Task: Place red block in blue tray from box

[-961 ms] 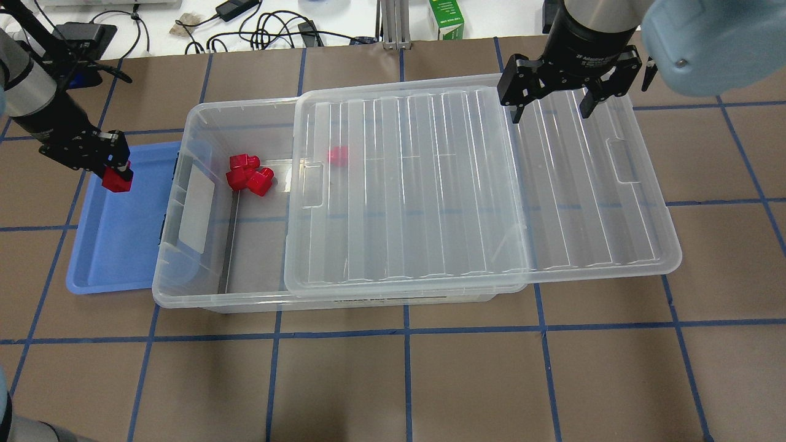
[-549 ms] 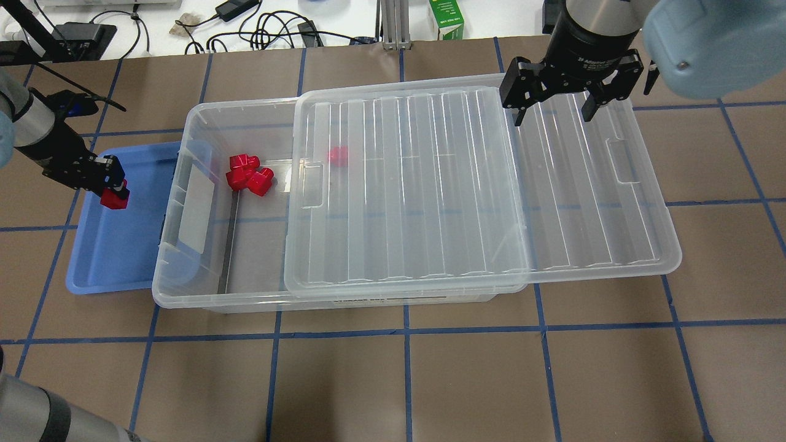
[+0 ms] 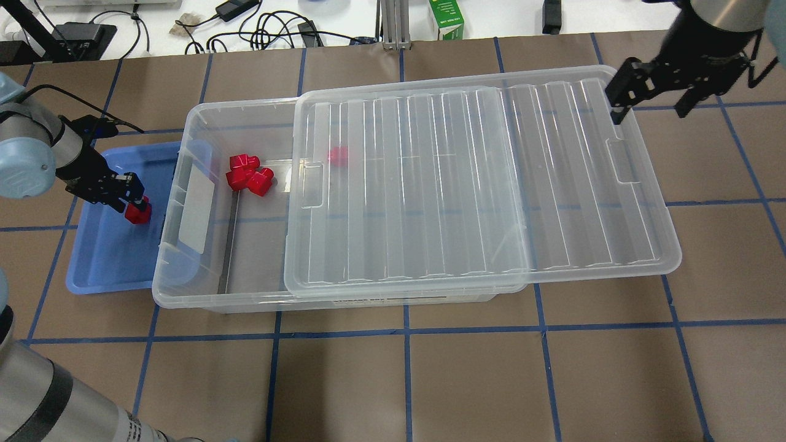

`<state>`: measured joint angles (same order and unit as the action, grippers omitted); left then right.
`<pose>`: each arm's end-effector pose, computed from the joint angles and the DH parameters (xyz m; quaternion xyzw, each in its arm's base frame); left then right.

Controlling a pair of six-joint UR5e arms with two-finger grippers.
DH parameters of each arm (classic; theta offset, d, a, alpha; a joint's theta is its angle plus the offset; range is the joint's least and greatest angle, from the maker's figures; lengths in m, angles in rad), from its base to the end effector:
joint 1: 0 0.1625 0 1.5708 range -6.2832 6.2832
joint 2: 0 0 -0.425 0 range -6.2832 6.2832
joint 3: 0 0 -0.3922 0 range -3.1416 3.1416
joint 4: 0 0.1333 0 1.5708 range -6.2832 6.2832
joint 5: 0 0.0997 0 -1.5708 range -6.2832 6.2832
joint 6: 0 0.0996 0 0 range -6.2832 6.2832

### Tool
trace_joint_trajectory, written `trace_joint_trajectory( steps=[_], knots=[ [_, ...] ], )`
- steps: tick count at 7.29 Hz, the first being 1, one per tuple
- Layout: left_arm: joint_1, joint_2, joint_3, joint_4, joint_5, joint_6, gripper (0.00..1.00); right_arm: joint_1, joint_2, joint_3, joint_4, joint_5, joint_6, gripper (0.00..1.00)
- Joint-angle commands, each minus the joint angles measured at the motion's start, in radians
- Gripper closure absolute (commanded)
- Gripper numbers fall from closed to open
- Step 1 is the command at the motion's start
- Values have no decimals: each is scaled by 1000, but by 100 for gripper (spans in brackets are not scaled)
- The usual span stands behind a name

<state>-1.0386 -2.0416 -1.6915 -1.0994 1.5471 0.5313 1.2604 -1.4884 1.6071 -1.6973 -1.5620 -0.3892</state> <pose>0.1903 -0.5905 0.2118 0.0012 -0.9981 -0.0457 0.0406 -0.0326 -0.5408 0.4408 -0.0394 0.9992 -0.0052 0.0028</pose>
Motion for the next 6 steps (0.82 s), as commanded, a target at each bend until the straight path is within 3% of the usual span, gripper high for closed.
trace_joint_trajectory(
  steps=[1, 3, 6],
  knots=[
    [-18, 53, 39, -104, 1, -20, 3, -58, 16, 95, -106, -48, -46, 0],
    [-84, 141, 151, -319, 2, -25, 3, -82, 40, 158, -174, -70, -45, 0],
    [-254, 260, 184, -410, 2, -169, 0, -82, 48, 178, -196, -66, -36, 0]
  ],
)
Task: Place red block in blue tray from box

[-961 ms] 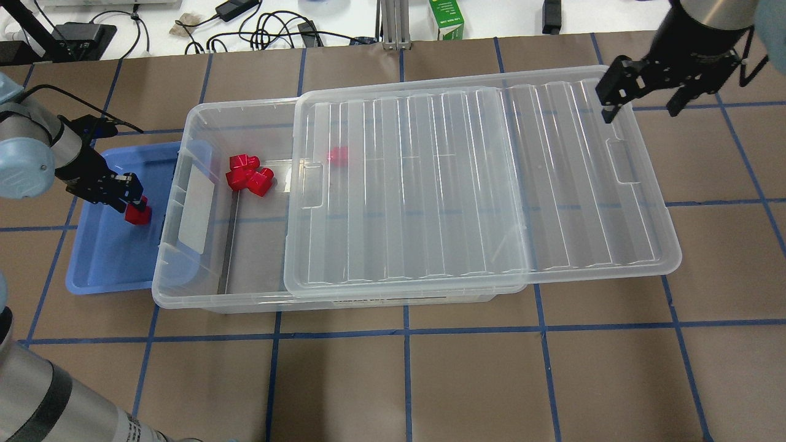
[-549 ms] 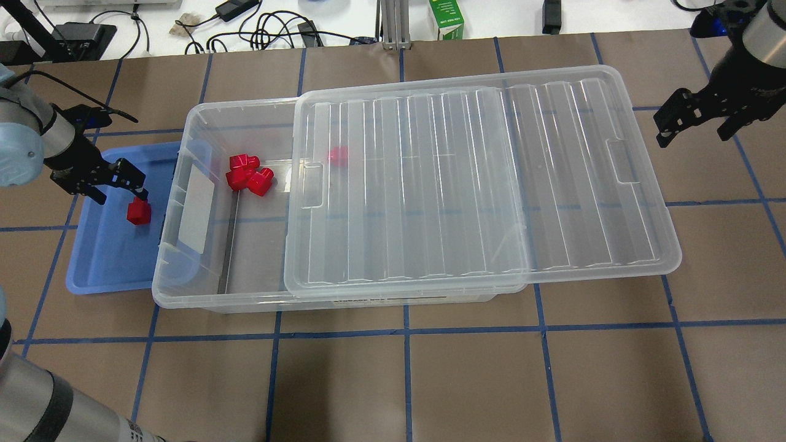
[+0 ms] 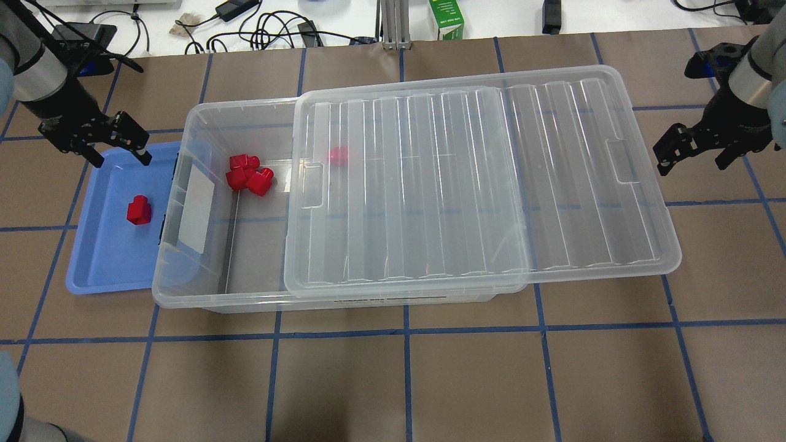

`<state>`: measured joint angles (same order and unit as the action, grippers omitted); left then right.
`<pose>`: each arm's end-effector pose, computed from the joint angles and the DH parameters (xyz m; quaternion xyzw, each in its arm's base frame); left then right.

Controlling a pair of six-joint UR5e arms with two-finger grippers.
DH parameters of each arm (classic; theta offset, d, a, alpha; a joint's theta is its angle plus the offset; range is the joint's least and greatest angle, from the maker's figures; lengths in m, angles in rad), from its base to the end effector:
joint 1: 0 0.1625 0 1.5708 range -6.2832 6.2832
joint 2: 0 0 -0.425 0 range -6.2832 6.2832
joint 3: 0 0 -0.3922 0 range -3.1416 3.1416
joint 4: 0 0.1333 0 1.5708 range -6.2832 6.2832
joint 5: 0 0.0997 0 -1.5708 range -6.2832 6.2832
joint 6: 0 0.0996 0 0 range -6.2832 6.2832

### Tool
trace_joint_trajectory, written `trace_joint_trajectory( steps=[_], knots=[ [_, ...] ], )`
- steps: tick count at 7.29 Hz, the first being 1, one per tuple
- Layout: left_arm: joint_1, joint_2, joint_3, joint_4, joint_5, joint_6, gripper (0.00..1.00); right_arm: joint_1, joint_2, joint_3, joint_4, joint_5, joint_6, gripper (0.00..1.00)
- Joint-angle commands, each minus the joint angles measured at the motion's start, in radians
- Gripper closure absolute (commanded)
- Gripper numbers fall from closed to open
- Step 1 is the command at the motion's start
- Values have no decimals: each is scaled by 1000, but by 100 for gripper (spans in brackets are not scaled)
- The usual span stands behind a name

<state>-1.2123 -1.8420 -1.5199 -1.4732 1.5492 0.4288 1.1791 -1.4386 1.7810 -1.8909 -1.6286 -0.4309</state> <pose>0.0778 -0.5938 0.3752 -0.0344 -0.9975 -0.0525 0.0335 -0.0817 -0.5320 0.3505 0.0199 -0.9993 -0.0218 0.0220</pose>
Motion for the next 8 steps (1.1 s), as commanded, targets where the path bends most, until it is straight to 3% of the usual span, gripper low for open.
trace_joint_trajectory(
  steps=[1, 4, 8],
  knots=[
    [-158, 90, 10, -35, 3, -94, 0, 4, 1, 8, 3, 1, 12, 0],
    [-353, 179, 1, -24, 3, -267, 0, 49, 0, 9, 4, 29, 61, 0],
    [-385, 217, -9, -30, -1, -312, 0, 244, 4, 8, -5, 30, 292, 0]
  ],
)
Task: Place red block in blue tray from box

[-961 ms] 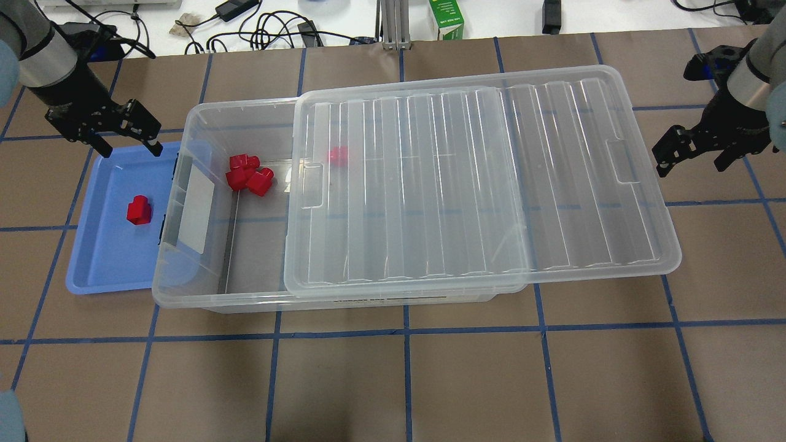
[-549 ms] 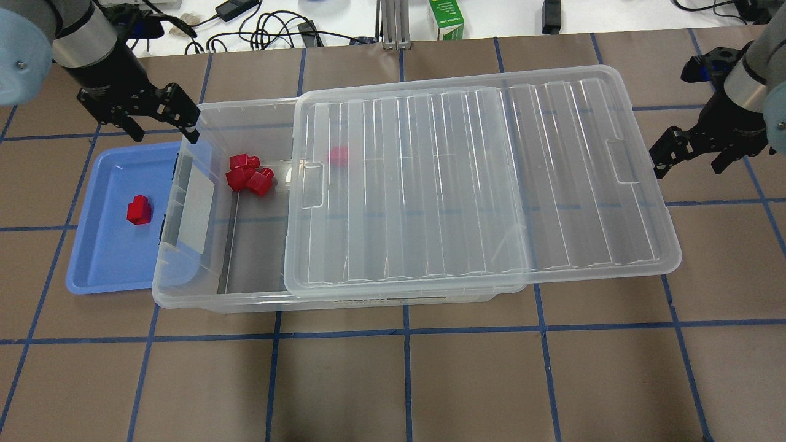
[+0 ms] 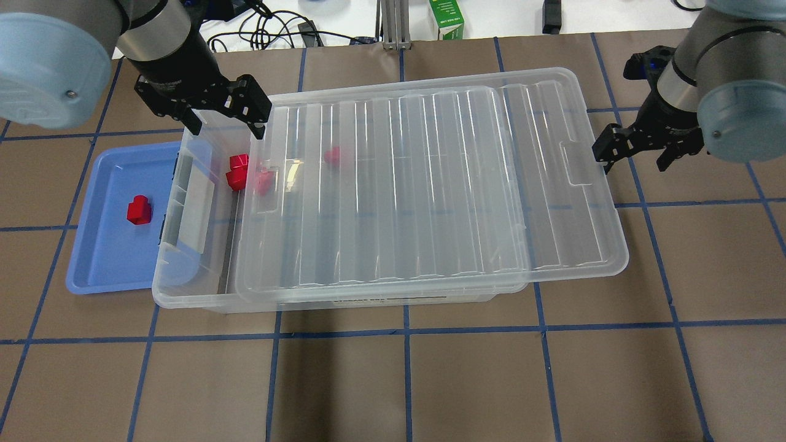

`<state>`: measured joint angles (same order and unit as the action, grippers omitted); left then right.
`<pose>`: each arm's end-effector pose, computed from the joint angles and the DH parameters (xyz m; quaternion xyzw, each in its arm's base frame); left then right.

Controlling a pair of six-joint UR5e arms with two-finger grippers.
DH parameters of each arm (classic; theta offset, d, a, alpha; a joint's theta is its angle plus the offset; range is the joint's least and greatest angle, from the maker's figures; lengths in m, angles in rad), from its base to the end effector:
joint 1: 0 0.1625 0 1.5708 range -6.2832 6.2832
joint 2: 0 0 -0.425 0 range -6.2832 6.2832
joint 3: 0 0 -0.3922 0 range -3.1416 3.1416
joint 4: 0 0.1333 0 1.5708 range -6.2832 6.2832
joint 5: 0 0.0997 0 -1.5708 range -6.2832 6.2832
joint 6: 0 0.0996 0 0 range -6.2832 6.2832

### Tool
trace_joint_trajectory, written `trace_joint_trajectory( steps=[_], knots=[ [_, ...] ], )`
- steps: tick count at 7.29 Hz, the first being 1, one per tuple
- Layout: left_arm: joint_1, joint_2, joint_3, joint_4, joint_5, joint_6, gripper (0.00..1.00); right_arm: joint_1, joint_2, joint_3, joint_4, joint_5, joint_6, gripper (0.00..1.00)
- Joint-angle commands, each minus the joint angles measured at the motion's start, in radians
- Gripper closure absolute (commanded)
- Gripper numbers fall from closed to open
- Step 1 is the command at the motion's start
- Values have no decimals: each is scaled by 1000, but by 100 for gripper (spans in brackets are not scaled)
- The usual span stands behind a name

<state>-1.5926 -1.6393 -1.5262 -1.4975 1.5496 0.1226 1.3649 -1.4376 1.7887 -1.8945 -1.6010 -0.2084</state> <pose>-0.1468 -0.5226 0.4826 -0.0724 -0.9970 0.0252 0.0093 0.0209 -0.5373 0.3466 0.0015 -0.9998 -0.0165 0.0120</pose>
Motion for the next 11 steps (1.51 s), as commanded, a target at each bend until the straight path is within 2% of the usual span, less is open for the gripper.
trace_joint_trajectory(
  steps=[1, 3, 5, 7, 8, 9, 10, 11],
  knots=[
    [-4, 19, -3, -15, 0, -4, 0, 103, 20, -12, -3, 3, 78, 0],
    [-6, 16, 1, -6, 3, -27, 0, 155, 26, -12, -41, 28, 89, 0],
    [-3, 36, 15, -12, 71, -75, 0, 161, 29, -15, -44, 32, 106, 0],
    [-3, 38, 11, -17, 69, -75, 0, 157, 36, -35, -49, 32, 89, 0],
    [-3, 38, 6, -17, 64, -77, 0, 158, 19, -120, -2, 18, 102, 0],
    [0, 35, 8, -17, 61, -77, 0, 169, 7, -232, 166, 21, 127, 0],
    [5, 35, 12, -17, 63, -74, 0, 201, 2, -336, 275, 27, 179, 3],
    [9, 36, 14, -17, 66, -60, 0, 267, 2, -413, 367, 15, 237, 2]
  ],
)
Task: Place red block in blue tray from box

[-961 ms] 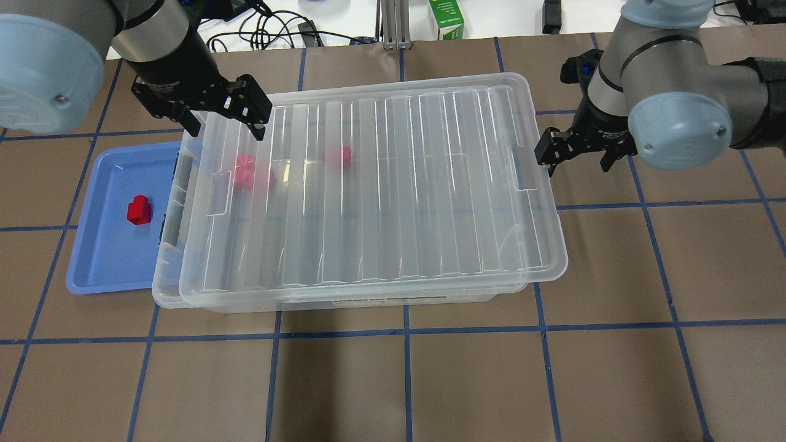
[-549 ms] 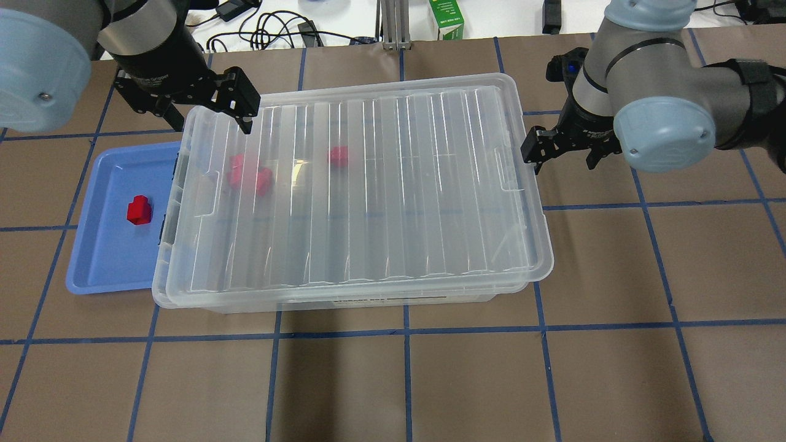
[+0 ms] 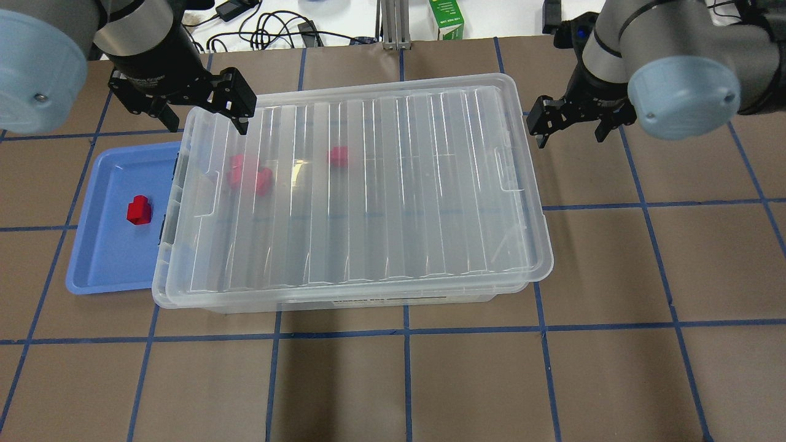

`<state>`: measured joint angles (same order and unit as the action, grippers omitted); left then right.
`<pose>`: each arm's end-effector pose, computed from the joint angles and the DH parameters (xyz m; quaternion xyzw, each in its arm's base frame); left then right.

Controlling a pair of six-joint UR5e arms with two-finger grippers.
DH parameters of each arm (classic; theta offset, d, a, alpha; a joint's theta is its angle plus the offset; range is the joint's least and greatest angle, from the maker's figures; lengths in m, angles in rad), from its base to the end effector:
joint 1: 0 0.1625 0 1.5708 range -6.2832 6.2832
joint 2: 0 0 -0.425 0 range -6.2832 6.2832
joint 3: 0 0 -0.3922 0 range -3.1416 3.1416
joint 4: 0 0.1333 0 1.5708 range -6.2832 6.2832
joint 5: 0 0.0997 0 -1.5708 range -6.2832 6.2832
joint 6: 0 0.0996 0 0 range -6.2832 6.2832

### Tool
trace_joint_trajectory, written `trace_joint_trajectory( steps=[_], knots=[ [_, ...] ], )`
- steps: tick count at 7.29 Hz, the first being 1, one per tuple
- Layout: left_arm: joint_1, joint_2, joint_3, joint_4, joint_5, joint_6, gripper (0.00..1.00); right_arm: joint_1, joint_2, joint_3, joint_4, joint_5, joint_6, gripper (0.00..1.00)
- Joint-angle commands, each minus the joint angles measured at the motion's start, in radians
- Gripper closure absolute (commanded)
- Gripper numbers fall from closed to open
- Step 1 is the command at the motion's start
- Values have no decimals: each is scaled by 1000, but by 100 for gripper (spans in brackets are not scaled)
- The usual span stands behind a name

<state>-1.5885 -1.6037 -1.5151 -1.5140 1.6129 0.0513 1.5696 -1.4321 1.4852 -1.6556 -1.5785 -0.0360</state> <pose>-0.1382 -0.5110 0.5049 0.0336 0.9984 -0.0394 0.0217 0.1319 -0.5534 0.4662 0.0173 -0.9997 0.0158 0.0041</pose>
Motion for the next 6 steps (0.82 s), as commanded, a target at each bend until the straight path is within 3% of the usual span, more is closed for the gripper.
trace_joint_trajectory(
  steps=[1, 6],
  knots=[
    [5, 2, -2, -2, -1, 18, 0, 79, -1, -130, 173, -5, 83, 0],
    [12, 4, 6, -22, -18, 39, 0, 73, -11, -125, 166, 8, 80, 0]
  ],
)
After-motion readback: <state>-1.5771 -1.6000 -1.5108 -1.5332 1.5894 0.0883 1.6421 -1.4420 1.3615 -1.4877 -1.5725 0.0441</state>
